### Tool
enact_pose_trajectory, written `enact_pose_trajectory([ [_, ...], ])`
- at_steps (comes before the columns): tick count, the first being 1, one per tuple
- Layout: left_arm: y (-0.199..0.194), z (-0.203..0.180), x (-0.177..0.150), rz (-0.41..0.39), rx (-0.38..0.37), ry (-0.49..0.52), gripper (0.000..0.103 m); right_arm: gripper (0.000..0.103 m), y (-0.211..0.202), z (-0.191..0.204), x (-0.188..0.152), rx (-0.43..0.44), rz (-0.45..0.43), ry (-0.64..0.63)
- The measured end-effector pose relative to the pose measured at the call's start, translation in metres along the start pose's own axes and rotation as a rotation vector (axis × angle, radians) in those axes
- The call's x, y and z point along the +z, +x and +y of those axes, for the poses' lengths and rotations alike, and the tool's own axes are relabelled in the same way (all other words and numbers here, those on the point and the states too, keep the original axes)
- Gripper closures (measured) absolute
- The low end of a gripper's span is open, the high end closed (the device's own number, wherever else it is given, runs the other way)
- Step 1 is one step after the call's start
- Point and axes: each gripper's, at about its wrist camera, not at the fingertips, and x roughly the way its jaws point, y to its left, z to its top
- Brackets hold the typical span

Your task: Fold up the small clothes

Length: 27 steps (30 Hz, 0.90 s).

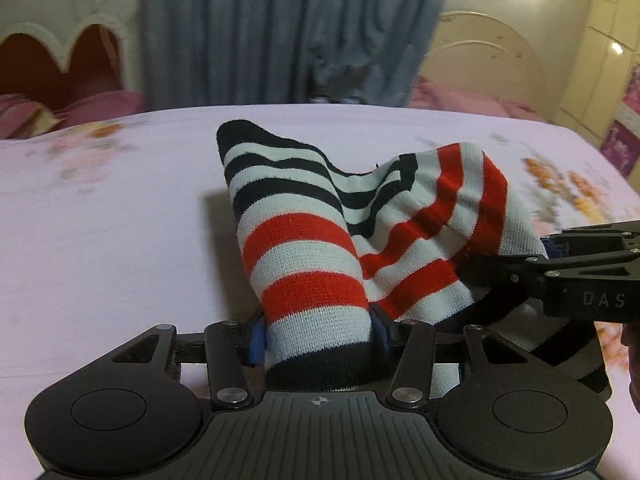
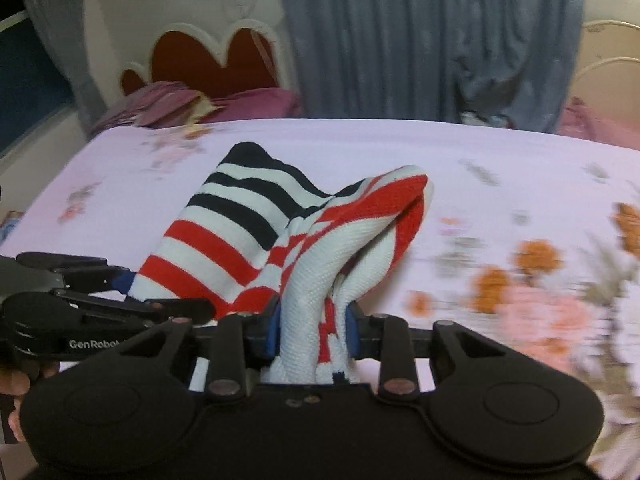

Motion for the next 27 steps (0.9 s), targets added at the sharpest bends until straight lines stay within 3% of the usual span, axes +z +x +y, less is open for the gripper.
enact_pose_trajectory([
  [6, -0.024, 0.088, -0.032, 0.007, 0.056, -0.082, 0.052, 0.073, 0.047, 0.079, 0.002, 0.052, 0.034, -0.053],
  [7, -0.023, 0.098, -0.039, 0.009, 0.054, -0.085, 0.047, 0.074, 0.052, 0.085, 0.003, 0.048, 0.044, -0.052],
  [8, -0.023, 0.106, -0.045, -0.002, 0.063, -0.087, 0.033, 0.074, 0.059, 0.088, 0.001, 0.024, 0.056, -0.053],
  [10, -0.019, 0.122, -0.06, -0.022, 0.038, -0.129, 0.026, 0.073, 0.072, 0.083, -0.005, -0.026, 0.08, -0.028],
  [13, -0.007, 0.132, -0.069, -0.028, -0.021, -0.212, 0.026, 0.072, 0.078, 0.063, -0.022, -0.014, 0.075, 0.083],
  [18, -0.014, 0.126, -0.067, -0.06, 0.006, -0.14, 0.026, 0.07, 0.074, 0.073, -0.016, -0.037, 0.094, 0.066],
  [20, -0.028, 0.119, -0.055, -0.115, 0.041, -0.099, 0.026, 0.065, 0.066, 0.073, -0.01, -0.051, 0.098, 0.081],
  [22, -0.038, 0.125, -0.046, -0.144, 0.022, -0.09, 0.026, 0.049, 0.053, 0.079, -0.004, -0.118, 0.04, 0.035],
  [23, -0.036, 0.126, -0.042, -0.144, 0.002, -0.087, 0.028, 0.052, 0.05, 0.083, -0.002, -0.134, 0.019, 0.024],
  [25, -0.03, 0.121, -0.035, -0.129, -0.032, -0.057, 0.039, 0.07, 0.052, 0.089, 0.009, -0.104, 0.009, 0.012],
  [27, -0.024, 0.11, -0.033, -0.11, -0.05, -0.024, 0.042, 0.078, 0.056, 0.106, 0.014, -0.089, -0.004, -0.069],
])
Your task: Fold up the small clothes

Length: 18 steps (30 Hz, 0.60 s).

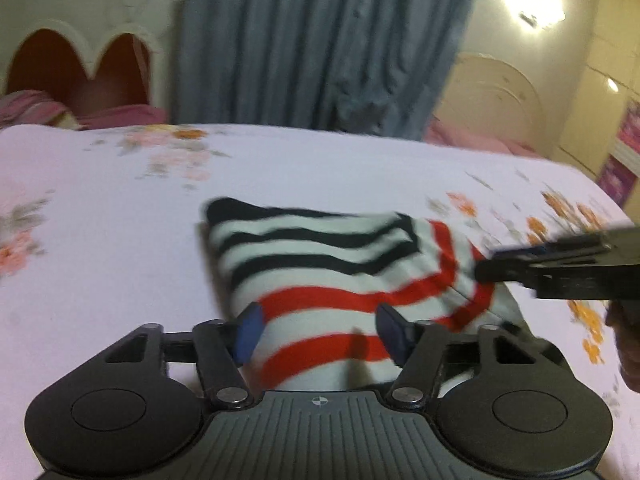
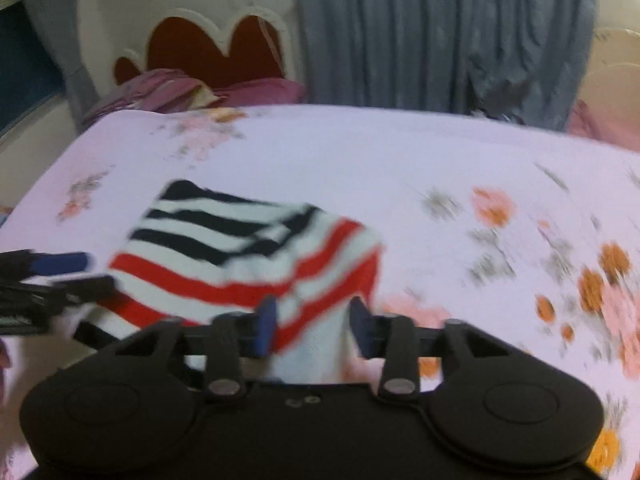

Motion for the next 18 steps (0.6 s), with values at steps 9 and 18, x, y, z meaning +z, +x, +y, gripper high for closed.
enact_pose_trajectory([
  [9, 0.014, -0.016, -0.014, 0.041, 0.075, 0.077, 0.042, 0.1, 0.036, 0.004, -0.018, -0.071, 0.094, -0.059],
  [18, -0.036, -0.031, -0.011, 0.009, 0.141, 0.077, 0.042, 0.075, -0.01, 0.016, -0.025, 0.004, 0.088, -0.109],
])
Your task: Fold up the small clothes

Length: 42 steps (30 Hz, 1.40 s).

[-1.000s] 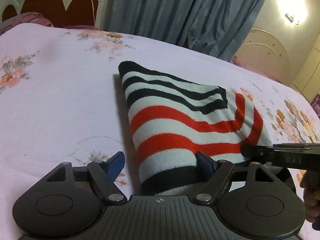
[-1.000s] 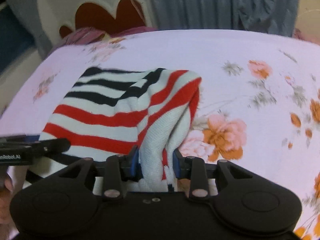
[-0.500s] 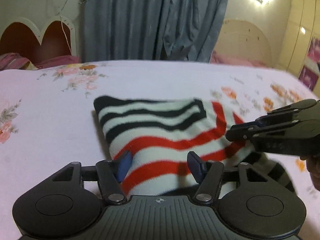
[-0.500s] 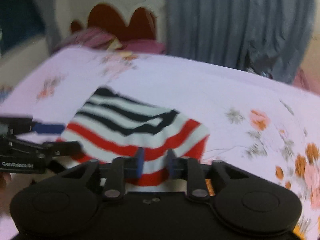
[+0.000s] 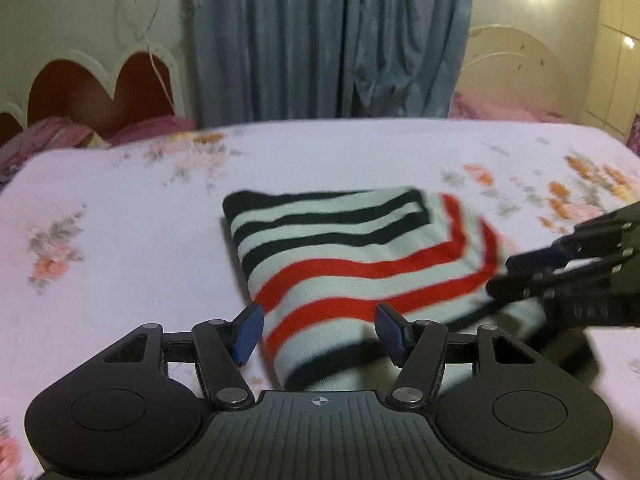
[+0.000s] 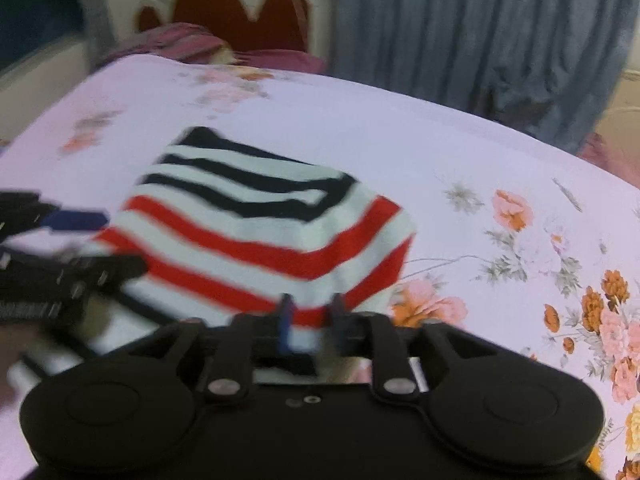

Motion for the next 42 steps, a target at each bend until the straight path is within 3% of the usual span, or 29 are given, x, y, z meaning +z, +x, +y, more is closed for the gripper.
enact_pose_trajectory([
  [4, -0.032, -0.015, -0.021, -0.005, -0.088, -0.048, 0.042, 0.086, -0.032, 0.013, -0.03, 0.04, -0.018, -0.043],
  [7, -0.025, -0.038, -0.047, 0.067, -0.056, 0.008, 0.042, 0.089, -0.031, 0.017, -0.054, 0.017, 0.02, -0.065],
  [9, -0.019, -0.044, -0.06, 0.107, -0.039, 0.008, 0.042, 0.097, -0.025, 0.015, -0.066, -0.014, 0.06, -0.066],
  [12, -0.016, -0.054, -0.068, 0.103, 0.008, 0.043, 0.042, 0.101, -0.02, 0.017, -0.076, -0.04, 0.054, -0.089],
  [18, -0.032, -0.057, -0.063, 0.081, 0.044, 0.0, 0.042, 0.102, -0.027, 0.013, -0.075, -0.031, 0.035, -0.038],
  [21, -0.066, -0.064, -0.067, 0.032, 0.063, -0.025, 0.042, 0.086, -0.063, 0.008, -0.083, -0.004, -0.03, 0.022],
  [25, -0.104, -0.074, -0.078, 0.002, 0.088, -0.036, 0.041, 0.087, -0.103, 0.004, -0.103, -0.006, -0.049, 0.053],
  [27, -0.119, -0.079, -0.083, -0.018, 0.114, -0.057, 0.011, 0.086, -0.12, 0.003, -0.113, -0.004, -0.06, 0.074],
  [28, -0.129, -0.083, -0.086, -0.051, 0.147, -0.072, 0.0, 0.074, -0.129, 0.004, -0.118, -0.006, -0.072, 0.082],
  [29, -0.138, -0.086, -0.088, -0.084, 0.166, -0.075, 0.0, 0.06, -0.137, 0.004, -0.121, -0.016, -0.083, 0.092],
  [30, -0.143, -0.089, -0.09, -0.087, 0.168, -0.073, 0.0, 0.025, -0.145, 0.005, -0.126, -0.029, -0.099, 0.107],
  [31, -0.149, -0.092, -0.091, -0.081, 0.163, -0.075, 0.0, 0.004, -0.153, 0.005, -0.13, -0.037, -0.115, 0.115],
  [39, -0.209, -0.12, -0.108, -0.132, 0.149, -0.083, 0.0, 0.001, -0.207, 0.014, -0.164, -0.17, -0.188, 0.134],
  [42, -0.234, -0.128, -0.116, -0.144, 0.149, -0.074, 0.0, 0.001, -0.23, 0.016, -0.174, -0.176, -0.213, 0.171],
])
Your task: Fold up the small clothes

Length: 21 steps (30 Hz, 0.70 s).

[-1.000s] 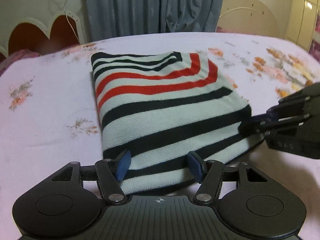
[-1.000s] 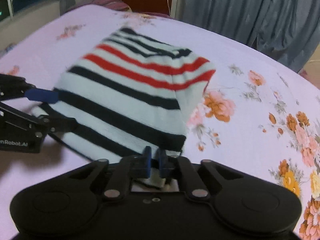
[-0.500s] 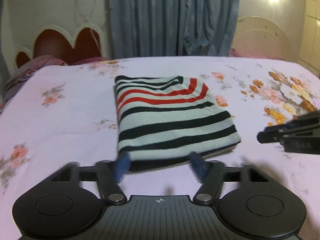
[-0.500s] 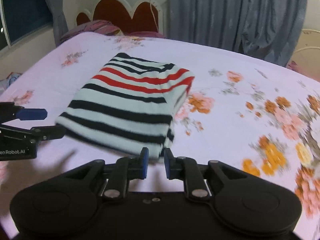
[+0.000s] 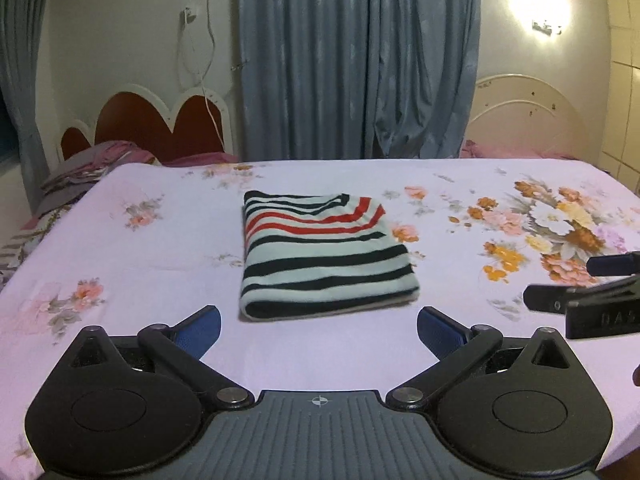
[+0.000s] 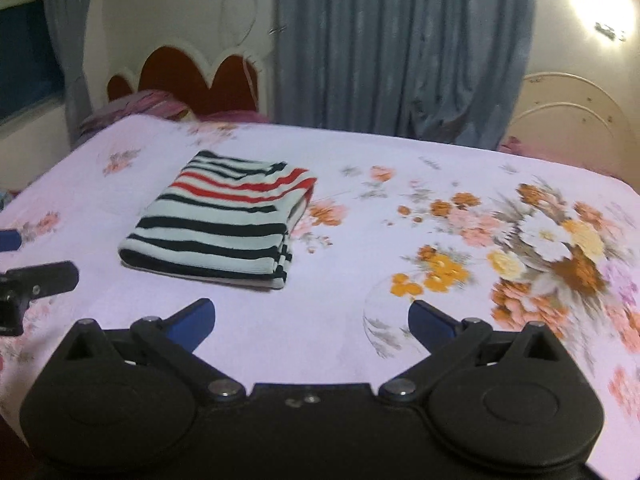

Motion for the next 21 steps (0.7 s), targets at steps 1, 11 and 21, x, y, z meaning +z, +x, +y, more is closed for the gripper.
enact_pose_trajectory([
  [1, -0.007, -0.001, -0.001, -0.003, -0.005, -0.004, 0.0, 0.001, -0.008, 0.0, -0.001, 0.0, -0.003, 0.01],
  [11, -0.066, -0.005, -0.018, -0.038, 0.024, -0.035, 0.0, 0.001, -0.068, 0.014, -0.017, 0.018, -0.051, -0.033],
  [21, -0.091, -0.004, -0.022, -0.075, 0.015, -0.077, 0.0, 0.001, -0.093, 0.018, -0.023, 0.015, -0.08, -0.026],
])
